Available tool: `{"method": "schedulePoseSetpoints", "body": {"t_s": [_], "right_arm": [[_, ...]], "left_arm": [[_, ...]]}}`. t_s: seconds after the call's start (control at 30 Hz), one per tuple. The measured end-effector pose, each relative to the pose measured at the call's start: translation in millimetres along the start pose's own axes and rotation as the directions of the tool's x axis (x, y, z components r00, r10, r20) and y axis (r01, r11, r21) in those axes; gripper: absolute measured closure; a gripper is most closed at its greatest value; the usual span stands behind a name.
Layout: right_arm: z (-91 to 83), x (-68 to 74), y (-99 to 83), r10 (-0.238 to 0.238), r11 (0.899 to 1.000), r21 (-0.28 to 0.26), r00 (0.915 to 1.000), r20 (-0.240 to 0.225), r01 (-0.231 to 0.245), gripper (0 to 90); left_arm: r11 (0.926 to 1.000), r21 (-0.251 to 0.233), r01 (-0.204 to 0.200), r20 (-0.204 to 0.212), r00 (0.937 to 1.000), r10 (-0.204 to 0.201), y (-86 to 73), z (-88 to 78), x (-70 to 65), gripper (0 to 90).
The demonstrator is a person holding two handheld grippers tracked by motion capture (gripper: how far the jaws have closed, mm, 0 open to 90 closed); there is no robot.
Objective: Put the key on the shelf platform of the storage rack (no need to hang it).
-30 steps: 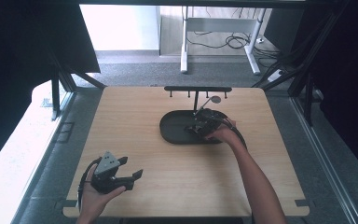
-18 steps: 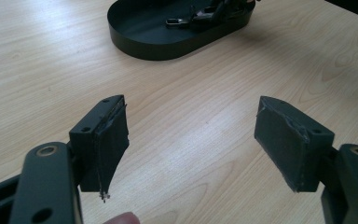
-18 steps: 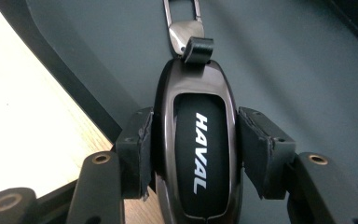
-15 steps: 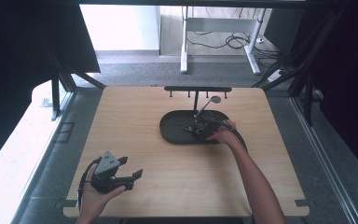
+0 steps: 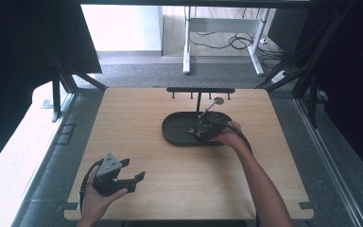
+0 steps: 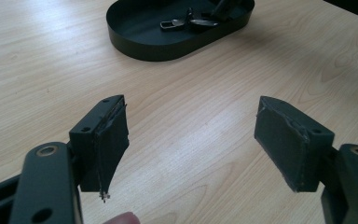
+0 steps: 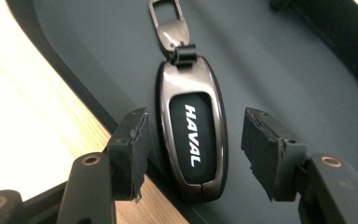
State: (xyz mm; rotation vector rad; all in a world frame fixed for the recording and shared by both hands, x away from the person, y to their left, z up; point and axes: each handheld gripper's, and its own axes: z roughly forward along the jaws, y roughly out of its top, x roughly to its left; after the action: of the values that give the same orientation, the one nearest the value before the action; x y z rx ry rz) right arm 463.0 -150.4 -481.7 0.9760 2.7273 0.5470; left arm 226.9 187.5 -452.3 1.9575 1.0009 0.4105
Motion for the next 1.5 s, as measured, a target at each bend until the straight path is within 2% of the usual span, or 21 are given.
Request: {"method": "schedulePoseSetpoints", "body": {"t_s": [0.13,0.4,0.57,0.8,1.1,1.27,1.5], "right_arm": [[-7.7,3.8,2.0,-0.021,0.999,-0.027,0.9998,-0.004,0.021,41.3],[-24.5,12.4,2.0,-0.03,0.997,-0.074,0.9993,-0.02,0.029,40.5],[-37.2,19.4,-2.3,-0.038,0.992,-0.122,0.9984,-0.042,0.032,40.6],[-53.6,28.4,-12.6,-0.046,0.989,-0.146,0.9971,-0.061,0.036,40.7],[-62.6,44.0,-42.3,-0.086,0.983,-0.171,0.9913,-0.1,0.068,40.6],[-65.0,50.7,-63.6,-0.083,0.979,-0.198,0.9886,-0.126,0.057,40.5],[-68.1,58.0,-93.7,-0.079,0.966,-0.257,0.9859,-0.147,0.04,40.5]], "left_arm": [[1.0,-0.005,0.0,0.0,1.0,0.0,0.3,-0.6,-0.1,26.1],[0.9999,-0.01,0.0,-0.002,1.0,-0.001,0.7,-3.0,-0.3,26.1],[0.9999,-0.011,0.001,0.001,1.0,-0.001,1.1,-3.0,-1.0,26.1],[0.9999,-0.016,-0.001,0.006,1.0,0.001,2.1,-4.3,-2.7,26.1],[0.9999,-0.013,0.002,0.002,1.0,-0.002,1.4,-3.4,-1.1,26.1],[0.9999,-0.01,0.003,0.003,1.0,-0.003,1.1,-2.6,-0.6,26.1],[0.9999,-0.013,0.008,-0.001,1.0,-0.008,1.6,-4.5,0.5,26.1]]}}
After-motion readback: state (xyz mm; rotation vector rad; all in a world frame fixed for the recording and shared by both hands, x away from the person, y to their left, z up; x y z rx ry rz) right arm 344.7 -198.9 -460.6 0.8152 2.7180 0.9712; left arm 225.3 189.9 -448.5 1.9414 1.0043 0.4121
